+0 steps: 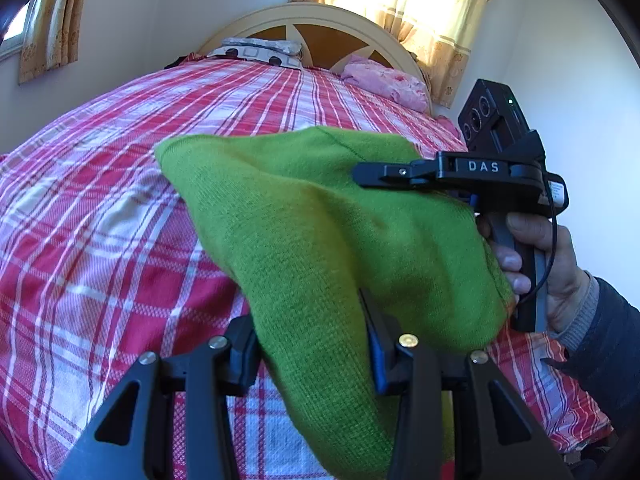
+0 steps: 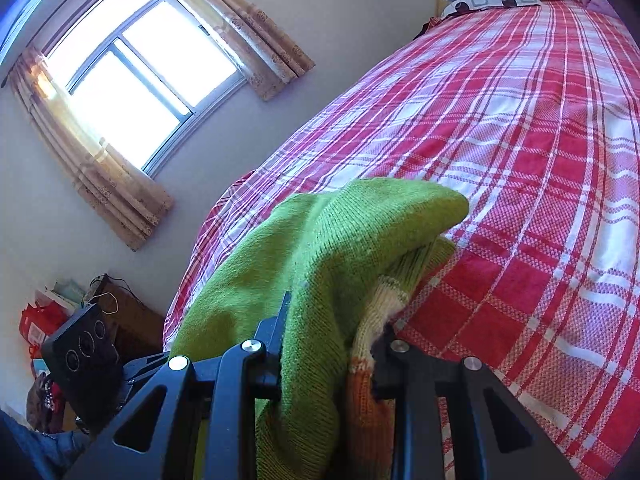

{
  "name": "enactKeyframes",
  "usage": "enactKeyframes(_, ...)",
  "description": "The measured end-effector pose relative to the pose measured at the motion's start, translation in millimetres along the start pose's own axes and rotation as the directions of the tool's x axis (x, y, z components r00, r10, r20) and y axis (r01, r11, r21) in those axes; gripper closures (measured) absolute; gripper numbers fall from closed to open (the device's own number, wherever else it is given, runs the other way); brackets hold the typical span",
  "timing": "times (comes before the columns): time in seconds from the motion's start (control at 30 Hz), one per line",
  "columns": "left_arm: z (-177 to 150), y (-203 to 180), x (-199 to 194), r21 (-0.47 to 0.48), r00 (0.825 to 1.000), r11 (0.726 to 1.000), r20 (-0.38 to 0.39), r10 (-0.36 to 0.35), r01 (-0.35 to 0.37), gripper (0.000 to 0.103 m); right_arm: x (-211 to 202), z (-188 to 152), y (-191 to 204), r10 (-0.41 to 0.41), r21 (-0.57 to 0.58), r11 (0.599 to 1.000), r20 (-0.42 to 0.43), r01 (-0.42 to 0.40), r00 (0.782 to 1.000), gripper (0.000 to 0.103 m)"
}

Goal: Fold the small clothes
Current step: 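Hold the folded sweater up with both grippers, keeping it steady, then lower the folded sweater onto the bed and open both grippers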

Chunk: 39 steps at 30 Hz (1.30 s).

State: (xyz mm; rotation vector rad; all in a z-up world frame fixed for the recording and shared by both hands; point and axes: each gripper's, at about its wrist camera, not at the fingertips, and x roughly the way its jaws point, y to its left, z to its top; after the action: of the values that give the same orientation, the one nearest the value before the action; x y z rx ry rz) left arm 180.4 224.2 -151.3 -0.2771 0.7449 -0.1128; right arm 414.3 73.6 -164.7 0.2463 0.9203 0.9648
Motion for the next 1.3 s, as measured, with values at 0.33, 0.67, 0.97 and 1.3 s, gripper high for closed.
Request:
enactKeyframes(0.33,-7,-3,-5,0.011,1.0,1.0,-0.009,0.019,-0.019,0.054,3,-3,3,-0.075,-0.032,0.997,-0.003,0.075,0.997,0.075)
enactKeyframes(0.67,4,-10,-52,0.032,0.989,0.997,0.135,0.06,-0.065,0.043,-20,-8,1,-0.171,-0.036,0.984,0.051,0.172,0.984,0.056)
enactKeyframes(0.97,11,26,-3,-0.02,0.976,0.978,0.063,0.21,-0.209,0.023,-66,-41,68,-0.003,-0.172,0.985,0.112,0.022,0.994,0.049)
enactKeyframes(1.3,2,47,18,-0.132,0.991,0.985,0.049,0.121,-0.114,0.0,-44,-64,18,-0.132,-0.03,0.991,0.062,0.134,0.989,0.051)
